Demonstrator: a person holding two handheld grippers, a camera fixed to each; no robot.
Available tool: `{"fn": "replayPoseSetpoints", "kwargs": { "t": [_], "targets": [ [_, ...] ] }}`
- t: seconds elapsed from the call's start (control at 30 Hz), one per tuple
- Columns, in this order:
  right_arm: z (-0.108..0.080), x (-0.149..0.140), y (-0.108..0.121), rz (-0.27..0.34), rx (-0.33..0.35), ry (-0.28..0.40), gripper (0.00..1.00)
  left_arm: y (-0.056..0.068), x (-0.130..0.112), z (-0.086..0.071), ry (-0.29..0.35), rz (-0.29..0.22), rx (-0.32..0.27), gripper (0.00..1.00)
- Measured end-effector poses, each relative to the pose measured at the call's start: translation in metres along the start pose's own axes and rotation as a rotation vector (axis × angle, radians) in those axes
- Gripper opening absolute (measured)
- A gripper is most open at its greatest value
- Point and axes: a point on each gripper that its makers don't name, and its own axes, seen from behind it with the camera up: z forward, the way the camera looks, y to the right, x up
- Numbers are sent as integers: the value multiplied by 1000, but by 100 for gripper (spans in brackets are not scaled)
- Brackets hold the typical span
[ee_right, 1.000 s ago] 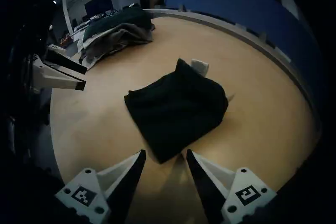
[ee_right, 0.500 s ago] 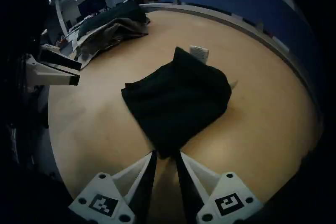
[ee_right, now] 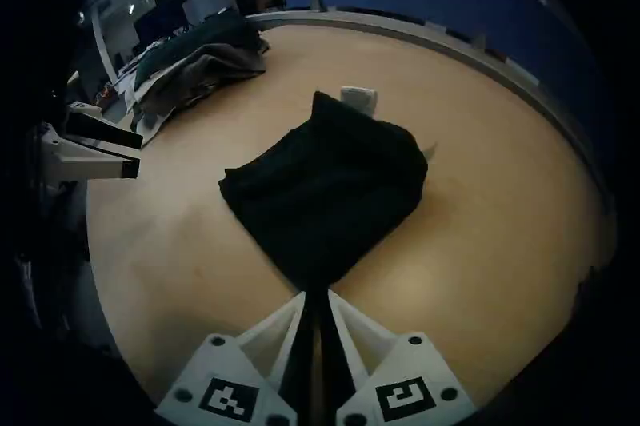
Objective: Fold towel
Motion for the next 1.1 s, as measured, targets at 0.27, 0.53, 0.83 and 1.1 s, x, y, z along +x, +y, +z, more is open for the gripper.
{"fn": "replayPoseSetpoints", "kwargs": {
  "t": [0.27, 0.53, 0.83, 1.1],
  "targets": [
    [-8, 11, -2, -6, 9, 30, 2, 0, 2, -2, 3, -2, 1, 92],
    [-28, 42, 2, -37, 9, 104, 2, 2, 6, -5, 9, 2, 1, 92],
    [-69, 90, 11, -101, -2, 215, 2, 3, 14, -5, 28, 6, -2, 92],
    [-102, 122, 17, -159, -11, 290, 2, 5, 20, -7, 39, 8, -4, 92]
  ]
}}
